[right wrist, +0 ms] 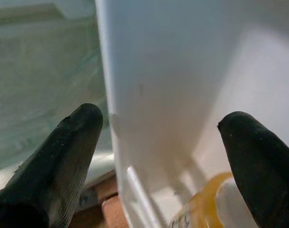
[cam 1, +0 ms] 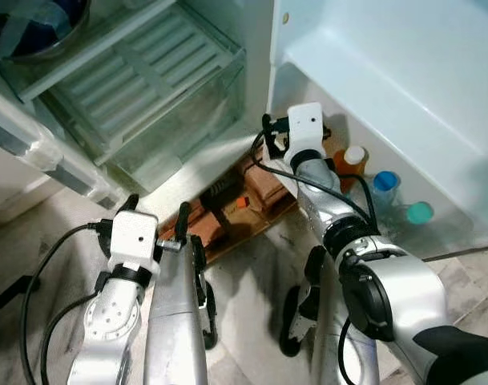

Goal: Restocking fridge

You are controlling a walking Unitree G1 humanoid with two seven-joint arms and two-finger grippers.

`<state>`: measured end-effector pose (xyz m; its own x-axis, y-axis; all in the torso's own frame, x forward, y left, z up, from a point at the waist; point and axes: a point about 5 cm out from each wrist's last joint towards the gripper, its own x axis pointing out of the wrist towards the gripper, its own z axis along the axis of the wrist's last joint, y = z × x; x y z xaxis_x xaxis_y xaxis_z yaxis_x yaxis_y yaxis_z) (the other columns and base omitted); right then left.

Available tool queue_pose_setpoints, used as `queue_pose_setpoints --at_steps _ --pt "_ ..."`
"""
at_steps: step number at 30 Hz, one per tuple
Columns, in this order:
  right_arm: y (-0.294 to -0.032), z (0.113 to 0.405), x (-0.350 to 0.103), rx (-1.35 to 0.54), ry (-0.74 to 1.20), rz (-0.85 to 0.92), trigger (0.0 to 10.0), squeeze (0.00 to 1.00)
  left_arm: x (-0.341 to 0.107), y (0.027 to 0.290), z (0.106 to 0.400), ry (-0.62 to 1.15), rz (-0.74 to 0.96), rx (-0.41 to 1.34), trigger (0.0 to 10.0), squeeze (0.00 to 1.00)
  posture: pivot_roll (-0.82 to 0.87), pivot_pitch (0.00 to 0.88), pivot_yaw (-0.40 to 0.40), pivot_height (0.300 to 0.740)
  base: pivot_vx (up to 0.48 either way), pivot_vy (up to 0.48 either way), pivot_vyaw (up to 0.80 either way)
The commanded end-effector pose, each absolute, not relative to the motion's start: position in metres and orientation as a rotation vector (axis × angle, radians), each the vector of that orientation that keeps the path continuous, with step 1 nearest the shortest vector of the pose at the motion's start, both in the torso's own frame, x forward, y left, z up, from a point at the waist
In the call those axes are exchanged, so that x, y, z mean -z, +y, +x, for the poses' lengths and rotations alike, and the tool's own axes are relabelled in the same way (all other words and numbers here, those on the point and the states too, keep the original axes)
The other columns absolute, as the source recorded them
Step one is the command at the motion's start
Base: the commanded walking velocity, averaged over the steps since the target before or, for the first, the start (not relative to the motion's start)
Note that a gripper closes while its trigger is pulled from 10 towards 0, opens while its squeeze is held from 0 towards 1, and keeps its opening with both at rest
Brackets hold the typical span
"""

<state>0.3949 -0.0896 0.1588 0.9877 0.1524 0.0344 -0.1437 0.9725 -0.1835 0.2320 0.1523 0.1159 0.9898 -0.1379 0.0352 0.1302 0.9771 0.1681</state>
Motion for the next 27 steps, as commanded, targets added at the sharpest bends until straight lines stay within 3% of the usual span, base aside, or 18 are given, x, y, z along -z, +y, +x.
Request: queue_pose_setpoints --at_steps 1,14,16,27 --pt "-0.086 0.394 -0.157 -0.181 -0.027 -0.197 10.0 1.00 -0.109 0.160 0.233 -0.027 0.175 0.128 10.0 0.00 0.26 0.167 0.077 0.559 0.000 0.000 0.00" --pt "-0.099 0.377 -0.139 -0.287 -0.050 -0.246 10.0 1.00 -0.112 0.159 0.260 -0.089 0.184 0.155 10.0 0.00 0.20 0.075 0.077 0.559 0.000 0.000 0.00" --pt "-0.107 0.353 -0.124 -0.311 -0.095 -0.183 10.0 1.00 -0.111 0.160 0.261 -0.097 0.171 0.136 10.0 0.00 0.18 0.059 0.066 0.559 0.000 0.000 0.00" --pt "-0.110 0.288 -0.116 -0.347 -0.201 0.010 10.0 1.00 -0.100 0.156 0.256 -0.067 0.130 0.075 10.0 0.00 0.15 0.028 0.034 0.559 0.000 0.000 0.00"
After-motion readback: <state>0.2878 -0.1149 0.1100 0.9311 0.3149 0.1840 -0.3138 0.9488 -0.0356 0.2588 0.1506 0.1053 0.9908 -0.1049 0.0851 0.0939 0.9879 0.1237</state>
